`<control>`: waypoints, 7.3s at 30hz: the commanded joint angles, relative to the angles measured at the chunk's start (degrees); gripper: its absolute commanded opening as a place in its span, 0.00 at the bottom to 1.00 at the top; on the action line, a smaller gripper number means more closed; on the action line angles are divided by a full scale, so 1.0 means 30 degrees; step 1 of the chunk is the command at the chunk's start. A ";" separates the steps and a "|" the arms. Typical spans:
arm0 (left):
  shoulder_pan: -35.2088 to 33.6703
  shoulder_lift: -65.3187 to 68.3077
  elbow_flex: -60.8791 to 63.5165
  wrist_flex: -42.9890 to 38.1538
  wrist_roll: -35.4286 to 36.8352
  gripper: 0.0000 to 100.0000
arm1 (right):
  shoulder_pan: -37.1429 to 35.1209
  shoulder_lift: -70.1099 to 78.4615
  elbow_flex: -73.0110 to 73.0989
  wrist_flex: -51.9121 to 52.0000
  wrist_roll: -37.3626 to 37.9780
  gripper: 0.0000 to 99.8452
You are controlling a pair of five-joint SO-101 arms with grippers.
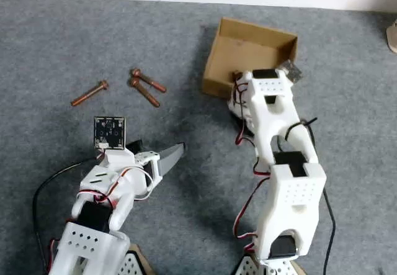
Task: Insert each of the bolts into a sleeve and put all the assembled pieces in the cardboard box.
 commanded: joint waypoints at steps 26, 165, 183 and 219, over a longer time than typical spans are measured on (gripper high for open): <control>-0.0220 -0.0161 -0.0103 -0.0322 -0.0176 0.35 | 0.2681 0.0425 -0.1304 -0.1216 0.0703 0.13; -0.4234 4.3004 -3.8930 0.7883 0.8791 0.00 | -0.1626 -2.0938 1.9502 -1.2615 0.4835 0.00; -0.1861 3.3392 -3.4974 1.3480 0.4484 0.00 | -0.2711 -2.9875 2.2842 -1.1590 0.8088 0.00; 0.3150 1.5341 -1.5634 -0.1846 -0.1201 0.00 | -0.7311 -3.3685 3.5150 -2.7267 2.0864 0.00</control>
